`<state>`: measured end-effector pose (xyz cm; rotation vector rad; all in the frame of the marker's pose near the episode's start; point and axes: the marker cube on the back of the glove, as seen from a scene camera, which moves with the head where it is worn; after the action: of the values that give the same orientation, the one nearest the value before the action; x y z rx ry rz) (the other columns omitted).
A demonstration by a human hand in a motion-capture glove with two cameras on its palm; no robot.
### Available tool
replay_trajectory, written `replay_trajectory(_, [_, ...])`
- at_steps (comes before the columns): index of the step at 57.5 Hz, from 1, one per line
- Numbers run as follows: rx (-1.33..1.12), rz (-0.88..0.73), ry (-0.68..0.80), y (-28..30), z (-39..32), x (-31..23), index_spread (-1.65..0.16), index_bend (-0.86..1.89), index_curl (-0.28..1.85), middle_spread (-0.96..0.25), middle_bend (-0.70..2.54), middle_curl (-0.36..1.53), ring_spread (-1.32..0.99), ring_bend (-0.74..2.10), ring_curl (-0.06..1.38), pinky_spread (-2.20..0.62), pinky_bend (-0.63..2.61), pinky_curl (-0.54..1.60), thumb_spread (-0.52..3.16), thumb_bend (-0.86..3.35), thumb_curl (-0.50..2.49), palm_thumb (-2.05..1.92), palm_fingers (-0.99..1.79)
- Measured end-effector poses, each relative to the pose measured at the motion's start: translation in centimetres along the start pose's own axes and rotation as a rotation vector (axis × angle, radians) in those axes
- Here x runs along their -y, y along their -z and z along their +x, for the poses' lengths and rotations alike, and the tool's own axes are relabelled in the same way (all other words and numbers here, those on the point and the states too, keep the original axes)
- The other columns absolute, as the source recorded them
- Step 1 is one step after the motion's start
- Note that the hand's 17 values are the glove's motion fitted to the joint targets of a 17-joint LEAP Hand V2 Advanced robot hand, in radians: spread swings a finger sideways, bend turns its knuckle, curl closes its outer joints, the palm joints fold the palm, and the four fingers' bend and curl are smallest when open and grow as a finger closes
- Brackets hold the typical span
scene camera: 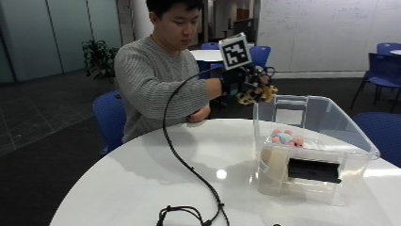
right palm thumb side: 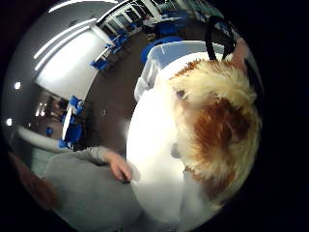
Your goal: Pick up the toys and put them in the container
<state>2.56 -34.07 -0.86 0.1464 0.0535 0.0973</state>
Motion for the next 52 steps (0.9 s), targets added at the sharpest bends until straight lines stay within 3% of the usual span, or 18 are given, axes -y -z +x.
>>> replay_trajectory(10, [-0.101, -0.106, -0.165, -5.9, 4.3, 7.2, -0.32, 0.71, 1.0, -0.31, 0.51, 0.52, -0.55, 0.76, 0.48, -0.34, 1.12, 0.5, 0.73, 0.14, 1.0, 0.63, 0.61])
replay_trajectory(23, [-0.11, -0.292, -0.177, -8.0, 6.6, 7.9, -0.35, 0.66, 1.06, -0.32, 0.46, 0.57, -0.53, 0.73, 0.51, -0.29, 1.22, 0.51, 0.83, 0.14, 1.06, 0.6, 0.41])
replay_trajectory(29, [-0.076, -0.366, -0.144, -8.3, 6.6, 6.9, -0.37, 0.49, 0.98, -0.24, 0.27, 0.51, -0.37, 0.5, 0.48, -0.15, 1.13, 0.5, 1.02, -0.04, 0.93, 0.29, -0.29])
replay_trajectory(33, [-0.033, -0.359, -0.143, -8.1, 6.3, 6.3, -0.39, 0.33, 0.87, -0.17, 0.14, 0.46, -0.24, 0.29, 0.41, -0.07, 1.0, 0.43, 1.11, -0.09, 0.82, 0.11, -0.47])
replay_trajectory(40, [-0.017, -0.338, -0.116, -7.3, 6.2, 5.3, -0.4, 0.17, 0.73, -0.11, 0.06, 0.37, -0.12, 0.13, 0.33, 0.01, 0.86, 0.37, 1.2, -0.06, 0.66, -0.04, -0.39])
replay_trajectory(52, [0.041, -0.301, -0.047, -5.0, 6.3, -0.1, -0.39, 0.16, 0.6, -0.09, 0.08, 0.27, -0.04, 0.1, 0.25, 0.06, 0.76, 0.34, 1.32, -0.04, 0.47, -0.06, -0.32])
